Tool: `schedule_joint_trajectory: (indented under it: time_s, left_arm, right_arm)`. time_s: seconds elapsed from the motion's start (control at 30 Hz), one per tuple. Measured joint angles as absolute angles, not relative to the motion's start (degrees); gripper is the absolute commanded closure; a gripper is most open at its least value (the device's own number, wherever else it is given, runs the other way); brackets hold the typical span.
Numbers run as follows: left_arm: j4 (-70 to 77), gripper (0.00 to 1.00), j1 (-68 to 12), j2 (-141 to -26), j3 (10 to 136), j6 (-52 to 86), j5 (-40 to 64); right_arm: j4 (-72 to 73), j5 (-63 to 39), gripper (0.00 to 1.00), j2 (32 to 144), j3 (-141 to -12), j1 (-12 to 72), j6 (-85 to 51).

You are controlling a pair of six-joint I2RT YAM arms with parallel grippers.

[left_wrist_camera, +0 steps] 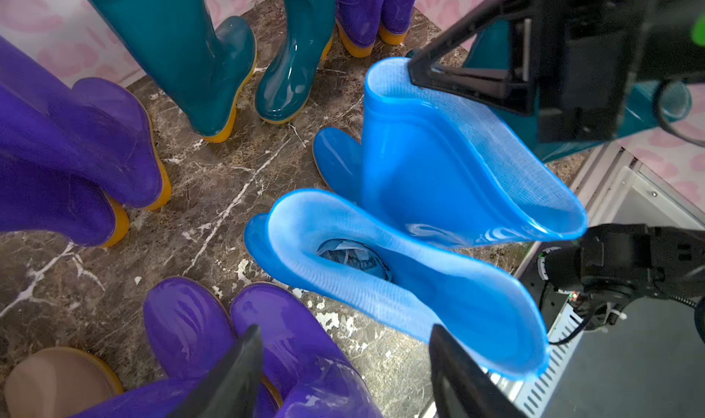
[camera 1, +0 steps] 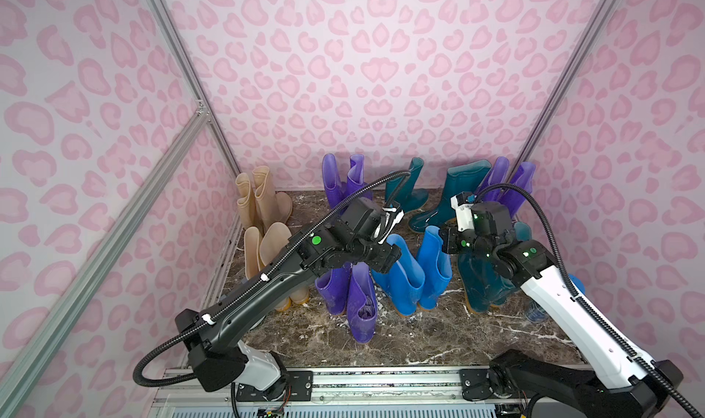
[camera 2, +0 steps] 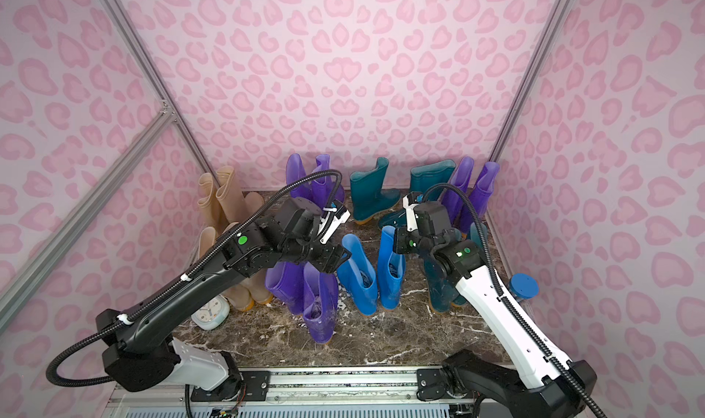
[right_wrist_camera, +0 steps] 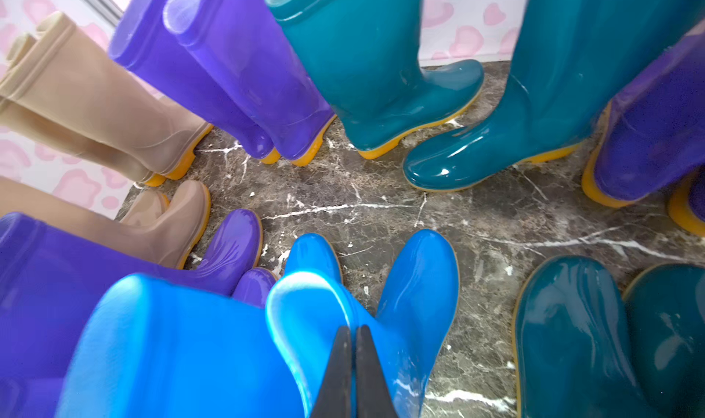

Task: Match and arrange rain boots in pairs
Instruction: Adjust the rain boot at the center of the board.

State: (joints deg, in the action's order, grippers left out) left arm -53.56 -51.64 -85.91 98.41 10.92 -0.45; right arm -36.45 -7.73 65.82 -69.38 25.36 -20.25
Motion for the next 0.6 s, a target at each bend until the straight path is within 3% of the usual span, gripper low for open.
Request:
schedule_joint_trajectory:
  time_s: [0.03, 0.07, 0.2, 0.37, 0.6]
  left_arm:
    - [-54.4, 0.28, -51.4, -87.5, 99.9, 12.5, -0.6]
    - [-55.0, 0.28, -51.4, -88.8, 101.3, 13.8, -0.7]
    - [-58.5, 0.27, -51.2, -94.8, 107.9, 20.6, -1.5]
    - [-61.5, 0.24, -51.4, -99.6, 115.2, 25.5, -0.6]
    - [-64.4, 0.23, -51.5, -106.6, 121.1, 28.0, -0.3]
  right_arm:
    - [-36.6, -7.7, 0.74, 65.8, -69.5, 25.2, -19.8]
    - [-36.8, -7.4, 0.62, 65.8, -69.5, 25.0, -19.8]
    - [-36.8, -4.5, 0.32, 64.8, -69.5, 24.6, -18.9]
    - [-36.2, -2.3, 0.17, 61.7, -69.5, 24.6, -17.5]
    - [-35.5, -3.1, 0.16, 62.2, -67.7, 24.6, -14.6]
